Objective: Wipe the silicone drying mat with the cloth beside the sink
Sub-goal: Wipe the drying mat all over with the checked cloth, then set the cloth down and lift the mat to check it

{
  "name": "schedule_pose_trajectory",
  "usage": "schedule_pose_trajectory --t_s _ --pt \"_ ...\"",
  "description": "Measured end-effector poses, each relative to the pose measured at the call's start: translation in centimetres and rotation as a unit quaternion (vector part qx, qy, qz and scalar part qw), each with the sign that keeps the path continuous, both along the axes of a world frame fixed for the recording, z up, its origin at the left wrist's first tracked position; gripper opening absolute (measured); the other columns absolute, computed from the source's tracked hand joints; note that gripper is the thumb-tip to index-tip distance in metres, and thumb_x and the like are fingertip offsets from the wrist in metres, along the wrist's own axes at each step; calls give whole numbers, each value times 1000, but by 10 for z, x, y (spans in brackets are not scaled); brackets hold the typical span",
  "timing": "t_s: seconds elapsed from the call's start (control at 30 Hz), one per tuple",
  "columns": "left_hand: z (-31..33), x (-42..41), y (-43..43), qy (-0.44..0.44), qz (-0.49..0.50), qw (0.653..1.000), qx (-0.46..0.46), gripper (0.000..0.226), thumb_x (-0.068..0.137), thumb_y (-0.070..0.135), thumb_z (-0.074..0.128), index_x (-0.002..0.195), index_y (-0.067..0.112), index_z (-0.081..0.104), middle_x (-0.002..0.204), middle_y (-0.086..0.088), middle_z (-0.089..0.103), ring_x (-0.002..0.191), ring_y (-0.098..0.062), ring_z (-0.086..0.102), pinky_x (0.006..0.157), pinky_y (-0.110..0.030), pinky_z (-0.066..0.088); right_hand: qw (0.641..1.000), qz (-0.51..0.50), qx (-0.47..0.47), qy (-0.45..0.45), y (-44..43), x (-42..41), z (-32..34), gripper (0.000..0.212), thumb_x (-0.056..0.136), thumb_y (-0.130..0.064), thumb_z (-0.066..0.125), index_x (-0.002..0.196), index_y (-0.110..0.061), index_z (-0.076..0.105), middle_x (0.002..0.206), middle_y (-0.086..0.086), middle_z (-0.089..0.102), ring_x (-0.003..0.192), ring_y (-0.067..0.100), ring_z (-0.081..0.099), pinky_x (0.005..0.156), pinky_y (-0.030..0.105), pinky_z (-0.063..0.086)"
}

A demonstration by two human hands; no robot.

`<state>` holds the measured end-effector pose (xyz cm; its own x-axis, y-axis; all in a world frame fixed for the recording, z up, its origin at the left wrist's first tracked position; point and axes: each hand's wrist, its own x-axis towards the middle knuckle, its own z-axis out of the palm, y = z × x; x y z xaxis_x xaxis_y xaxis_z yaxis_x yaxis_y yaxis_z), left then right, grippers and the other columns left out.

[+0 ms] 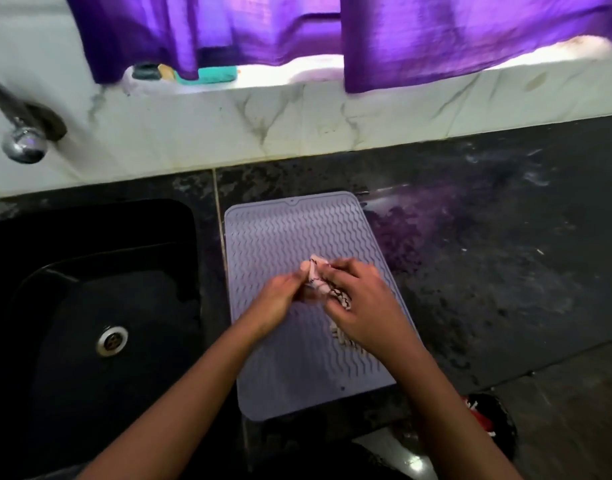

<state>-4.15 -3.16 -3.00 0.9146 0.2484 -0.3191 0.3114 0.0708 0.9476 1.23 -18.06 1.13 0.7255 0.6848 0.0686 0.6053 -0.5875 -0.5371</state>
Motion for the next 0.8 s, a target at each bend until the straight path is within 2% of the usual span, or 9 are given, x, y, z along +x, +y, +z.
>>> schedule_pose_trajectory --t_s 0.07,0.2,0.4,0.47,0.53,0.6,0.63,0.7,0.8 --pt "15 24 -24 -8 -7 968 -249 50 86 55 38 105 19 67 101 -5 72 97 -21 65 88 -38 51 999 30 38 4 -1 17 6 56 82 -46 52 131 -18 53 127 8 56 118 24 48 99 34 38" --pt "20 60 -46 -39 13 919 -391 45 84 42 46 104 13 74 108 -13 71 99 -24 68 85 -38 56 990 -4 138 43 -17 59 10 54 86 -31 63 135 -15 47 131 5 55 119 16 51 100 34 44" --pt "4 104 -70 -29 61 913 -401 31 78 18 52 96 3 74 95 -16 73 84 -25 72 71 -34 59 955 -156 252 -29 -41 113 -3 50 82 10 53 126 -14 55 115 -5 59 102 7 60 90 25 51" --pt "0 118 -72 -27 102 917 -386 37 76 17 61 108 0 67 102 -18 71 85 -26 71 72 -35 59 929 -244 277 -13 -51 135 -6 48 83 12 51 122 -16 57 108 -5 61 96 5 62 87 26 53" --pt "-5 133 -74 -31 126 930 -344 53 72 12 70 121 -3 59 111 -20 67 89 -28 70 73 -37 59 909 -279 283 127 -59 156 -11 41 87 -2 57 125 -18 53 109 -3 63 101 13 62 90 35 53" --pt "-4 150 -79 -46 120 950 -284 55 69 2 71 122 -6 55 106 -21 68 86 -28 70 69 -39 58 848 -209 277 401 -58 168 -10 52 86 -35 63 132 -18 45 116 1 63 105 21 62 88 39 53" --pt "-1 159 -83 -55 111 959 -255 53 71 -3 70 121 -7 54 104 -22 67 84 -27 70 67 -39 59 827 -159 260 472 -59 173 -11 60 82 -44 64 132 -17 46 116 3 65 103 19 65 83 36 54" --pt "7 179 -86 -66 103 968 -219 50 70 -9 67 119 -8 54 102 -22 67 82 -25 69 66 -37 59 835 -92 228 493 -60 182 -7 41 85 -31 64 120 -12 54 103 2 69 86 9 70 68 22 55" --pt "11 214 -83 -60 104 959 -258 59 60 -5 64 118 -7 53 96 -17 68 79 -24 69 63 -33 58 835 -149 266 458 -64 213 2 25 85 -8 63 109 -4 57 89 5 68 65 5 69 52 18 52"
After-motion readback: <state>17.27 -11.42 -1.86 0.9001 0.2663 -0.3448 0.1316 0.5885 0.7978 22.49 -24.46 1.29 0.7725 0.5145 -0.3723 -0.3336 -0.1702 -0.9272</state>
